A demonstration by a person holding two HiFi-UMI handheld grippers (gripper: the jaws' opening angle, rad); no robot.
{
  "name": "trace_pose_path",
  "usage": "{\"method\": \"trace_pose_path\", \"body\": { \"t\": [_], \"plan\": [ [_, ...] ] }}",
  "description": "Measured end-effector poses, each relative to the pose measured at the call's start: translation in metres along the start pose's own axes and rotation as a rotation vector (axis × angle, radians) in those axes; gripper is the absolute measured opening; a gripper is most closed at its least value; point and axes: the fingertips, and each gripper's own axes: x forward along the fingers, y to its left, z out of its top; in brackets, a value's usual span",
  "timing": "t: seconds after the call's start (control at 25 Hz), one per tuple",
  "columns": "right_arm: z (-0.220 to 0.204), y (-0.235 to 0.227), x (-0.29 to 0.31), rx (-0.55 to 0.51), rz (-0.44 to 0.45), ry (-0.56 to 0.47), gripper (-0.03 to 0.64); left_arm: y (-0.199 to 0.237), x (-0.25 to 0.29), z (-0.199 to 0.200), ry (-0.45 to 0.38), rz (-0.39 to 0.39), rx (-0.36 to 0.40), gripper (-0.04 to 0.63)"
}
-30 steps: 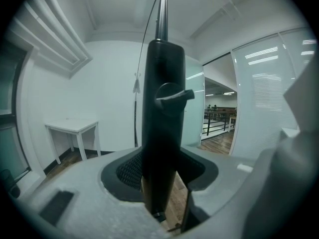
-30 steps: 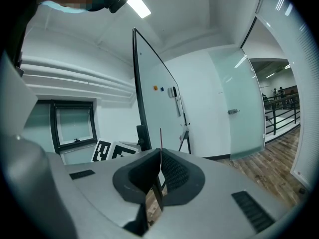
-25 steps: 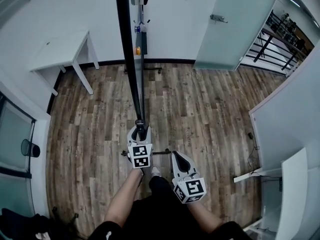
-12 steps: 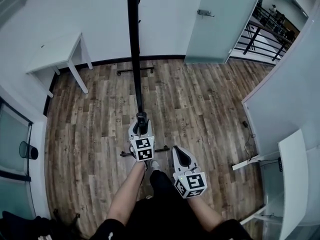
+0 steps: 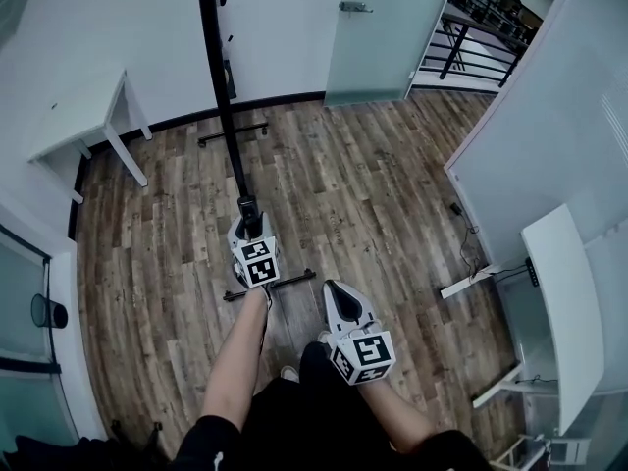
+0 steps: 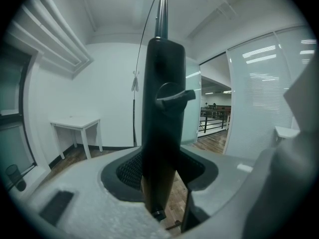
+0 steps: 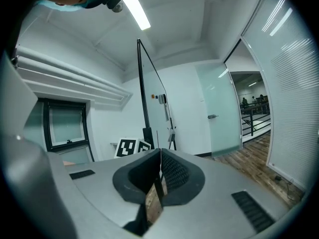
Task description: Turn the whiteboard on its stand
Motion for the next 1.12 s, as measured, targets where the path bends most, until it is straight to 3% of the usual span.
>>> {"method": "trace_pose_path", "body": {
  "t": [0.32,1.12],
  "plan": [
    [-0.015,-0.008,-0.032,0.007,0.022,0.044,0.014,-0.013,-0.017,-0.003,-0.045,-0.001,0.014,0.192],
    [-0.048,-0.033,-0.105,0.027,0.094,0.084,0.014,-0.057,-0.084,-0.027,-0.03,0.009,0.008,0.19]
  ]
}}
